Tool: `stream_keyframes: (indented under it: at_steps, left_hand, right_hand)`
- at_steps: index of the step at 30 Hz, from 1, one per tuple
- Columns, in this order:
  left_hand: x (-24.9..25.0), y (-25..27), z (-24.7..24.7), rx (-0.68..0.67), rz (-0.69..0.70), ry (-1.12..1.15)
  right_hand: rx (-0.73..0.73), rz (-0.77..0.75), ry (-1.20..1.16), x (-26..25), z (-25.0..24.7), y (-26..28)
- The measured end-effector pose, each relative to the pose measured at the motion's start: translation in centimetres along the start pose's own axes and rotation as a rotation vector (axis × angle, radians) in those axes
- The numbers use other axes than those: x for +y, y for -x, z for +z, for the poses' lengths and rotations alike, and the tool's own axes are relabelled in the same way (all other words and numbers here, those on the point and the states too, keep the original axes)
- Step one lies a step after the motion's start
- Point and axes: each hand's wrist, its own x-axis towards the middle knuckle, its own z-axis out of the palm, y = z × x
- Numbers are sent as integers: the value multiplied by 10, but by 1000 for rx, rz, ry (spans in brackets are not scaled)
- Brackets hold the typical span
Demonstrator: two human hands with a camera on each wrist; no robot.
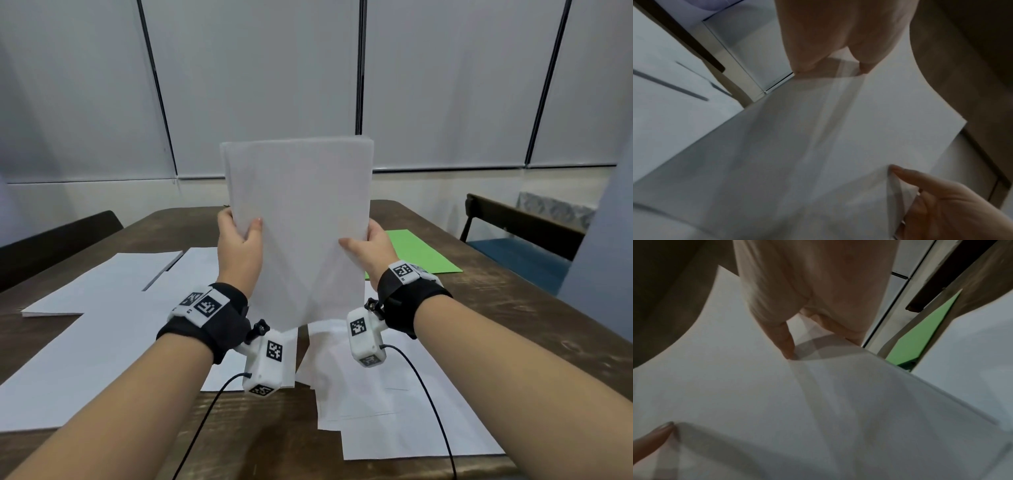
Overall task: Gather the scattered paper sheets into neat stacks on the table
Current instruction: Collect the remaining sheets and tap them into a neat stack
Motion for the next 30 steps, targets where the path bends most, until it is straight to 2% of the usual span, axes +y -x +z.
stream_keyframes:
  at_steps: [6,10,13,16,19,22,24,28,30]
  left_hand:
    - [-51,38,-10,-125,-302,-104]
    - [-67,38,-16,-159,-379,-260]
    - [-64,21,-22,-169,-434,-373]
    - [-75,7,-40,-225,-550,-600]
    - [-97,0,-64,-336,-654,-767]
    - [-103,5,-81,-461,-693,-1079]
    - [-102,9,-85,-504,-715,-1166]
    - [-99,7,-92,-455,-705,-1274]
    - [-104,3,-94,-489,-683,-1311]
  right_hand:
    - [-144,190,78,48,-2,26]
    - [-156,199,173,59,0,28]
    - [-172,214,352,50,12,24]
    - [-372,329,621,47,30,31]
    - [-562,496,741,59,48,40]
    - [-674,495,868,68,61,42]
    - [-684,515,919,71,64,39]
    - [-653,528,987,82,68,32]
    - [-652,522,996,90,71,27]
